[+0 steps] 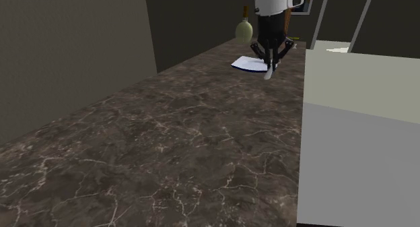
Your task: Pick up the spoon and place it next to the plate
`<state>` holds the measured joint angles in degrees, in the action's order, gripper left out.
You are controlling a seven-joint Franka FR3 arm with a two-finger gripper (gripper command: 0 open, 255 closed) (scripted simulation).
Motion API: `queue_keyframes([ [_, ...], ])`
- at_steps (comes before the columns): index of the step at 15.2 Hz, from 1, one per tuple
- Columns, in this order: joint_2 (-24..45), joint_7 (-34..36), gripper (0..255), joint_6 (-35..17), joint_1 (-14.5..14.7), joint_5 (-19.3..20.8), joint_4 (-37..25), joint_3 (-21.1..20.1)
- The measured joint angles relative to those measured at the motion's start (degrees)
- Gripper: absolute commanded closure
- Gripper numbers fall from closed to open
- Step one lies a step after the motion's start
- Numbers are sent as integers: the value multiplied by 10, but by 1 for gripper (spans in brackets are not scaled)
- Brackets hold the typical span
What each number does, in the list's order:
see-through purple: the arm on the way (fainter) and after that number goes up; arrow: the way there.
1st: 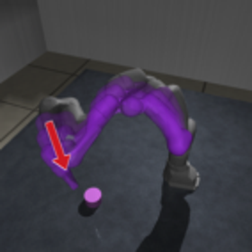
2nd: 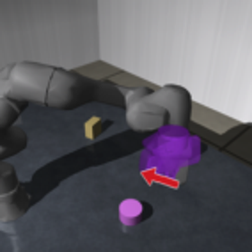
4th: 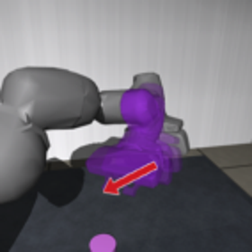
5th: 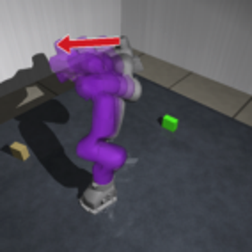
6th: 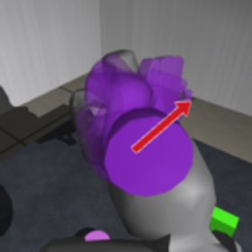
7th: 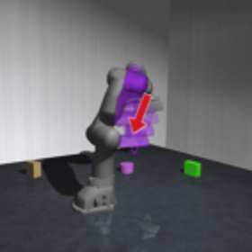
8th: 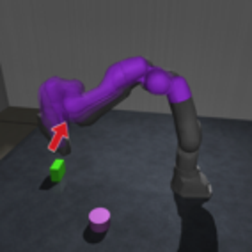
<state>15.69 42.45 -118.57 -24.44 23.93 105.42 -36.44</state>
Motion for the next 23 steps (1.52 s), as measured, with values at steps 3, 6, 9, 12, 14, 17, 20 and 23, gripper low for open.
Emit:
queue_keyframes([
  [3, 12, 10, 255, -17, 3, 11, 9, 4],
  [6, 23, 19, 255, -35, 5, 23, 19, 8],
  [9, 35, 31, 255, -51, 9, 35, 27, 13],
  [12, 46, 39, 255, -62, 13, 45, 31, 17],
  [14, 46, 39, 255, -65, 12, 46, 33, 18],
  [17, 47, 39, 255, -66, 12, 46, 34, 18],
  [20, 47, 39, 0, -66, 12, 46, 34, 18],
  [23, 47, 39, 0, -66, 12, 46, 34, 18],
])
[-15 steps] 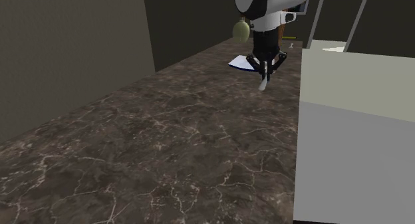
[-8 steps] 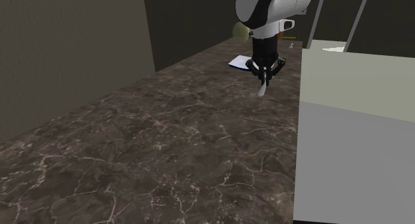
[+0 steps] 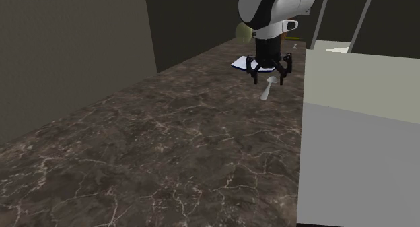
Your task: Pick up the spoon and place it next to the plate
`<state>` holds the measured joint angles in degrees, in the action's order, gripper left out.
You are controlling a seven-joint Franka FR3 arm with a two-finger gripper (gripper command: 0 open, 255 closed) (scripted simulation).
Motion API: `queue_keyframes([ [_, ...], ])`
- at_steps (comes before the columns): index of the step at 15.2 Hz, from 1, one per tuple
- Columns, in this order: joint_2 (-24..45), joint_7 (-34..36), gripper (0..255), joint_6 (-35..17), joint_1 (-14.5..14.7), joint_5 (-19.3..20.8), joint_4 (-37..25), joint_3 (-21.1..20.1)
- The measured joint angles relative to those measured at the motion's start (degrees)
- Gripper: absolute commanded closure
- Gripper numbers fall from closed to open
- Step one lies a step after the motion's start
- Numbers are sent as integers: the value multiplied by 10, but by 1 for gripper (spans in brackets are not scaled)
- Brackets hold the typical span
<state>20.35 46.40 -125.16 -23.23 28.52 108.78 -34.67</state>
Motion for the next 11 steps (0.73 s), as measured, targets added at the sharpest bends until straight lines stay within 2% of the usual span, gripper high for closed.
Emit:
queue_keyframes([
  [3, -5, -2, 0, 6, 0, -5, -2, -3],
  [6, -33, -19, 0, 40, -5, -30, -15, -15],
  [11, -40, -23, 0, 52, -5, -37, -22, -18],
])
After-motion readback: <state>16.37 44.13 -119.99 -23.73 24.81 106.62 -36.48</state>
